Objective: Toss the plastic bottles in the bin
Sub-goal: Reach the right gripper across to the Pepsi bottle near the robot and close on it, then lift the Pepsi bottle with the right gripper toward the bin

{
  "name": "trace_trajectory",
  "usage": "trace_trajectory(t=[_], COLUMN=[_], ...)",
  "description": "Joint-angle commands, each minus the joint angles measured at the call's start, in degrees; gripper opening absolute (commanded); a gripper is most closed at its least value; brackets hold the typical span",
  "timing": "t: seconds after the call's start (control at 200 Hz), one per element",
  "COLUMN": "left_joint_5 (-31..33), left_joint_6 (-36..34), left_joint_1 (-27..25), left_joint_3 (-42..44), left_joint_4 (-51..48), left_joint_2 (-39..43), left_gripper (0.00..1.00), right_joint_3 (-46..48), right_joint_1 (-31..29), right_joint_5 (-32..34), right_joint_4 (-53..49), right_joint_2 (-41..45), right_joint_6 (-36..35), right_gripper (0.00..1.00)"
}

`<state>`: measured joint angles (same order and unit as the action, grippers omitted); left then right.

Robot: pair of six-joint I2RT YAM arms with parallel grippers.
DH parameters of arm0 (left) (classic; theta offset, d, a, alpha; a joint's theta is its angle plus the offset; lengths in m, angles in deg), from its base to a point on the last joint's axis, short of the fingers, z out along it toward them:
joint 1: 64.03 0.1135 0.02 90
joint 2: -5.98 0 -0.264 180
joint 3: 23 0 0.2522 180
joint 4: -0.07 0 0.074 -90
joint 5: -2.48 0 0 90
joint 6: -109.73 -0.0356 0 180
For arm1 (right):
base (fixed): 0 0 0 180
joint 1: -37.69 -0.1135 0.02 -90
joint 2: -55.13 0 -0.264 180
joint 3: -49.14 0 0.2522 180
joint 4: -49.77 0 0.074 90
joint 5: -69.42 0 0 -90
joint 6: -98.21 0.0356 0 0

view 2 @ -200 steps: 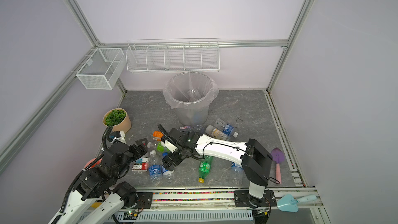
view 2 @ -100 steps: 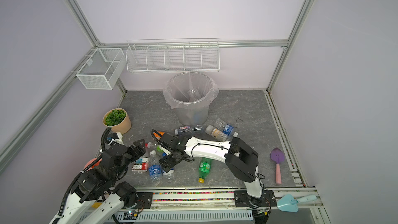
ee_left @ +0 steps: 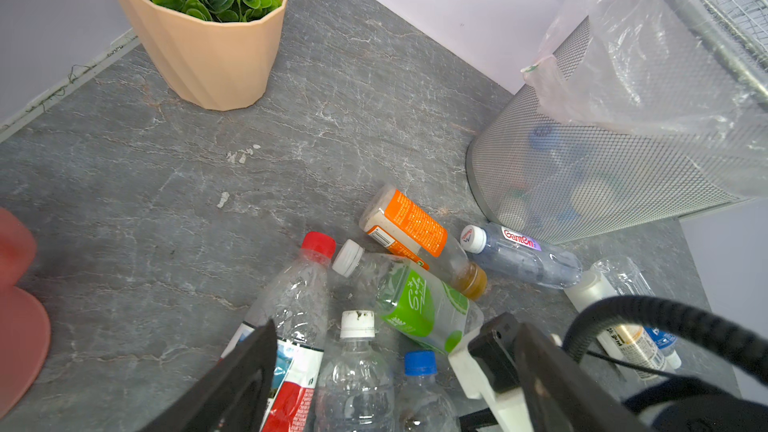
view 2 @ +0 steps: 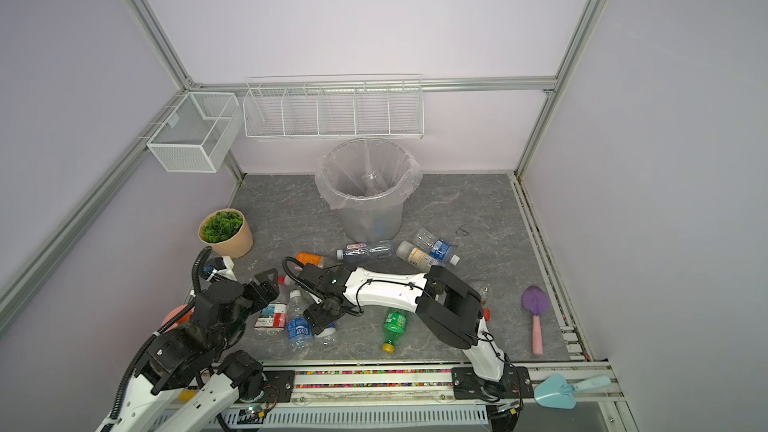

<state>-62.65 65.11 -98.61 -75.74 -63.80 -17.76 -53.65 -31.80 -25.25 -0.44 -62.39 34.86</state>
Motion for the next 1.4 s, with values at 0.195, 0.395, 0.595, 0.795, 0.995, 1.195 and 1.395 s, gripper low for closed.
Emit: trace_trajectory(t=[0.195,0.395,0.595,0.795,0.995,1.195,1.395], left_joint_5=[1.7,1.8,1.4,1.1,1.1,0.6,1.4], left_joint_6=[1.0,0.9,0.7,-0.1,-0.5,-0.3,-1.1], left_joint_1=[0.2,0.1,0.2,0.2,0.2,0.2,0.2], left_joint_3=[-0.1,-0.1,0.1,-0.3,-0.2,0.1,-0.8], left_joint_4=[-2.4,-2.2,-1.6,-0.6,0.2,1.1,0.7], left_joint_2=[1.0,0.9,0.5,0.2,0.1,-0.2,0.1], left_gripper=[0.89,0.89,0.89,0.89,0.88,0.88,0.88], right_joint_3=[-1.4,-0.4,1.8,2.3,3.0,3.5,5.5], right_joint_1=[-0.5,-0.5,-0.5,-0.5,-0.5,-0.6,-0.8], right_joint_5=[4.8,6.5,6.5,5.5,5.8,5.0,6.8], right_joint_4=[-5.3,-6.8,-6.0,-5.5,-5.5,-5.5,-6.8], right_joint_2=[-1.4,-0.7,0.7,0.0,0.7,3.1,10.9], right_joint_6=[0.9,0.6,0.7,0.5,0.4,0.2,-1.1], right_gripper=[0.74,0.71,0.63,0.58,0.38,0.31,0.28])
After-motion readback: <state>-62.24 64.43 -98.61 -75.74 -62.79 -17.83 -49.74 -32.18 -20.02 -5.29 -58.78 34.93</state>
